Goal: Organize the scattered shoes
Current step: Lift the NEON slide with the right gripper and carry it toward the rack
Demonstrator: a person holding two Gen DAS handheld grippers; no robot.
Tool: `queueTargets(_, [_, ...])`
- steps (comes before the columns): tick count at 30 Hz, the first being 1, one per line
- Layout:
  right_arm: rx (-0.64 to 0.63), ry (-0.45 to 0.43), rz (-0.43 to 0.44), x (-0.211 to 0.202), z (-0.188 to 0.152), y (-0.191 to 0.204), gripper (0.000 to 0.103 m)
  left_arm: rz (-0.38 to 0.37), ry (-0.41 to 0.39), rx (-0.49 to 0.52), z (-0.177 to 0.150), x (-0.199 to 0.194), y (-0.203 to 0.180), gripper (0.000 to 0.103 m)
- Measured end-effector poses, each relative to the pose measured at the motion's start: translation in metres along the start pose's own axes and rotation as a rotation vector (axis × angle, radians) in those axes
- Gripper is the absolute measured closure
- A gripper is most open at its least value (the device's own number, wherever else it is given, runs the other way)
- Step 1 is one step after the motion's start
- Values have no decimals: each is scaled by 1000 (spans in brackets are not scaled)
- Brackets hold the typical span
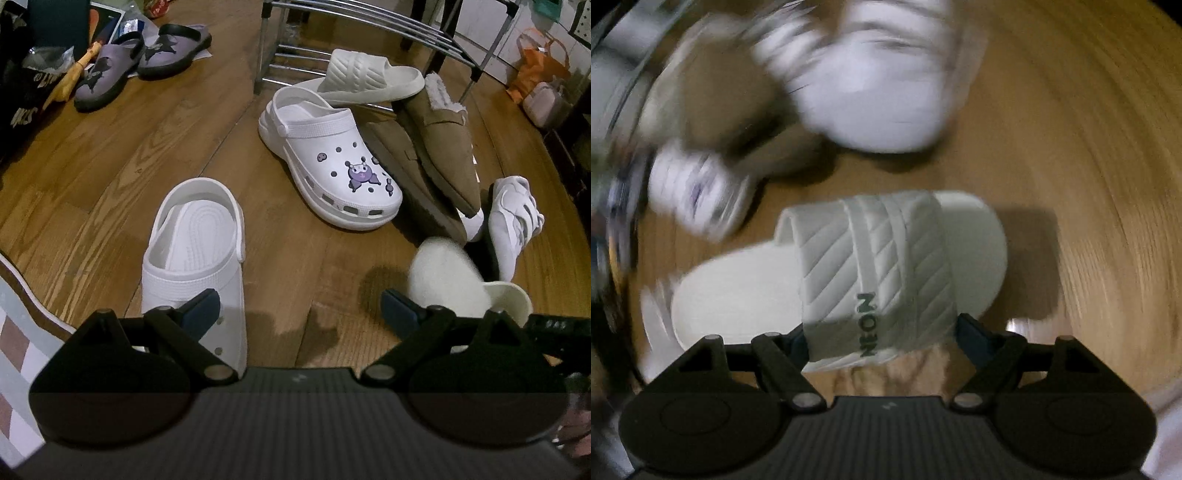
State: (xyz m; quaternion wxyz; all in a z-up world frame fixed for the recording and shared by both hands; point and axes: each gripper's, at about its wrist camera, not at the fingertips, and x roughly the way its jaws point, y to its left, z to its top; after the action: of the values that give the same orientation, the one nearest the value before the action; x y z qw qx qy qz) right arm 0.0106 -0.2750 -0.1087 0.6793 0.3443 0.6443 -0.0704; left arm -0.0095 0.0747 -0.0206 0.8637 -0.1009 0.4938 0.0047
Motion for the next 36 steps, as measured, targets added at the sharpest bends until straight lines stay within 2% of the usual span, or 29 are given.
queueTargets(2, [114,131,91,9,-5,-11,20,-6,9,9,-1,2,-3,8])
queueTargets(6, [172,343,347,29,-14,-23,17,-7,16,31,-1,4,-7,8])
queueTargets(7, [151,349,377,30,-15,-25,15,-8,18,36,-1,4,-8,8])
queueTargets(9, [65,328,376,25,-16,-22,15,-13,26,44,-2,7,-9,8])
queueTargets(12, [-93,245,309,7,-21,-10,15,-19,43,49,-4,10,-9,8])
queueTargets(16, [-225,113,297,-18,-17,4,17,-20,40,55,-6,8,-9,8])
queueTargets(18, [-424,5,187,-31,-16,29,22,-19,36,68,-7,6,-10,8])
queueTargets(19, [-608,-71,67,-33,-21,49,31,-17,39,72,-8,6,-10,8])
queueTargets(20, [-759,-96,-25,-30,-25,65,46,-19,44,75,-9,7,-10,8])
queueTargets(21, [-875,-89,-90,-24,-29,78,54,-21,49,78,-10,7,-11,8])
queueTargets(22, [-990,-81,-155,-18,-33,90,69,-22,54,80,-11,8,-11,8])
queueTargets(23, [-1035,-56,-165,-14,-33,96,79,-21,63,77,-11,10,-10,8])
queueTargets(24, [-1045,-5,-127,-8,-31,104,79,-19,70,71,-12,12,-9,8])
queueTargets(27, [-1116,68,-60,7,-31,127,78,-6,25,19,-9,4,2,8])
queueTargets(28, [-1139,85,-61,14,-33,133,69,6,-2,-3,-7,-1,7,8])
queueTargets(29, [-1161,101,-73,22,-36,138,48,21,-31,-26,-5,-7,12,8])
queueTargets(31, [-1212,108,-107,37,-44,148,30,47,-79,-65,-3,-17,21,8])
queueTargets(34, [-1264,111,-139,36,-48,154,28,48,-97,-88,-2,-20,24,7])
queueTargets(36, [-1208,121,-122,33,-43,153,29,43,-81,-89,0,-15,23,7])
